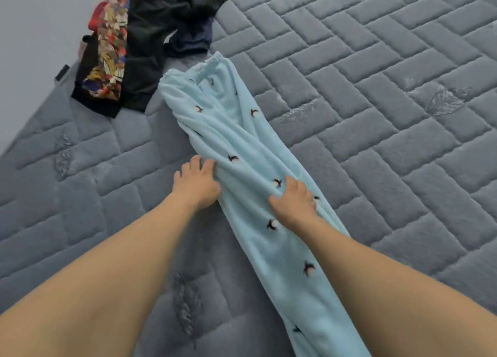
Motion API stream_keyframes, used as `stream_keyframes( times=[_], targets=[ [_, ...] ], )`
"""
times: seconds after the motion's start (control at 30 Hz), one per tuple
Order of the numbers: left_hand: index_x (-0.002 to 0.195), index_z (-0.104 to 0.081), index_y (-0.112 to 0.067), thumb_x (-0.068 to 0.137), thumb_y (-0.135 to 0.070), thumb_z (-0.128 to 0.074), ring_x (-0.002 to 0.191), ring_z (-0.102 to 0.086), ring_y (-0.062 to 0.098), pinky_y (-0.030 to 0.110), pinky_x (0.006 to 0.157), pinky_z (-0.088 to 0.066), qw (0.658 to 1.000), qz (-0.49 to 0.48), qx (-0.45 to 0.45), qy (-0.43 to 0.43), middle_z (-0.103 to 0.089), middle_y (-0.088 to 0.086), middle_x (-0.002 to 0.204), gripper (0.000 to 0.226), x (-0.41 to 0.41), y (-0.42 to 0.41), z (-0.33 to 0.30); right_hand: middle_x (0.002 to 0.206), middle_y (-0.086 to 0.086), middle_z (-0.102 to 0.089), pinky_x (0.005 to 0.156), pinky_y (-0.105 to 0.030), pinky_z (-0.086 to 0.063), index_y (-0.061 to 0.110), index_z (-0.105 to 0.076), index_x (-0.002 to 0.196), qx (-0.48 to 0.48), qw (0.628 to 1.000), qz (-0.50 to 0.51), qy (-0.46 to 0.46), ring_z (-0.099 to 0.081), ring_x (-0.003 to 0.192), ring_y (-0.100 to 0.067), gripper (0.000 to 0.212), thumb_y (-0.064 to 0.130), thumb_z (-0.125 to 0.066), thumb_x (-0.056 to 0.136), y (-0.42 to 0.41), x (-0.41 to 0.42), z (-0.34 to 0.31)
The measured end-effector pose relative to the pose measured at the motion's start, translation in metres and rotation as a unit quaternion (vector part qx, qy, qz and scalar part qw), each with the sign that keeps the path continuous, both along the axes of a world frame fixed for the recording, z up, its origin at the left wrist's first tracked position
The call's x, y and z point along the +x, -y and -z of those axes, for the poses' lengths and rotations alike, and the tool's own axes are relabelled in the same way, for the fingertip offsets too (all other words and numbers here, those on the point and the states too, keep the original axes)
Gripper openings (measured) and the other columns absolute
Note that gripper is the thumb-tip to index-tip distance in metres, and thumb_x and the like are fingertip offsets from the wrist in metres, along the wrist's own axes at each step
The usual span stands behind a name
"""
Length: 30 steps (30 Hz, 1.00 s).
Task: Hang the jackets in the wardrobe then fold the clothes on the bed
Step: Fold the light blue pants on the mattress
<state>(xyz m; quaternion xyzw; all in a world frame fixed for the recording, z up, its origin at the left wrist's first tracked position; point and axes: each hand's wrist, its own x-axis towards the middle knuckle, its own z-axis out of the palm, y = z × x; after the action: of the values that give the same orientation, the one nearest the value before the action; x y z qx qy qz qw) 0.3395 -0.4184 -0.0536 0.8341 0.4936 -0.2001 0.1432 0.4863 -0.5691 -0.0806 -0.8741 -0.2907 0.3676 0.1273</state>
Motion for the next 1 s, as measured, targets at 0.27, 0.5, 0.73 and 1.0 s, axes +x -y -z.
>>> stream_keyframes(
  times=[0.27, 0.5, 0.73, 1.0],
  targets=[
    [0.135, -0.044, -0.017, 0.090, -0.017, -0.044, 0.135, -0.027, 0.034, 0.044, 0.114, -0.019, 0.979, 0.072, 0.147, 0.123, -0.027, 0.009, 0.153, 0.045, 0.065, -0.165, 0.010, 0.140, -0.014, -0.045, 0.105, -0.044, -0.031, 0.013, -0.040, 0.137, 0.034, 0.997, 0.011, 0.074, -0.039, 0.129, -0.034, 0.061, 0.054, -0.047, 0.092, -0.154, 0.028, 0.035],
    [0.133, -0.049, -0.026, 0.089, -0.021, -0.045, 0.146, -0.006, 0.037, 0.070, 0.109, 0.010, 0.958, 0.181, 0.181, -0.131, -0.022, 0.008, 0.157, 0.045, 0.075, -0.256, 0.038, 0.097, -0.012, -0.063, 0.067, -0.038, -0.032, 0.019, -0.035, 0.083, 0.087, 0.984, -0.023, 0.156, -0.058, 0.093, -0.034, 0.032, 0.047, -0.043, 0.096, -0.168, 0.024, 0.066],
    [0.121, -0.044, -0.015, 0.076, -0.002, -0.046, 0.126, -0.037, 0.036, 0.072, 0.111, 0.001, 0.905, 0.153, 0.350, 0.190, -0.046, 0.013, 0.126, 0.047, 0.143, -0.277, 0.020, 0.097, -0.014, -0.061, 0.077, -0.044, -0.037, 0.013, -0.048, 0.088, 0.086, 0.961, 0.145, 0.220, -0.056, 0.097, -0.037, 0.033, 0.044, -0.044, 0.096, -0.195, 0.068, 0.082],
    [0.153, 0.011, -0.038, 0.093, -0.044, -0.014, 0.146, 0.026, 0.026, 0.064, 0.106, 0.026, 0.994, 0.040, 0.099, 0.015, 0.025, -0.004, 0.160, 0.065, 0.152, -0.270, 0.130, 0.081, -0.021, -0.057, 0.067, -0.045, -0.044, 0.004, -0.054, 0.080, 0.116, 0.915, 0.176, 0.343, -0.056, 0.075, -0.039, 0.036, 0.035, -0.037, 0.089, -0.201, 0.062, 0.130]
  ],
)
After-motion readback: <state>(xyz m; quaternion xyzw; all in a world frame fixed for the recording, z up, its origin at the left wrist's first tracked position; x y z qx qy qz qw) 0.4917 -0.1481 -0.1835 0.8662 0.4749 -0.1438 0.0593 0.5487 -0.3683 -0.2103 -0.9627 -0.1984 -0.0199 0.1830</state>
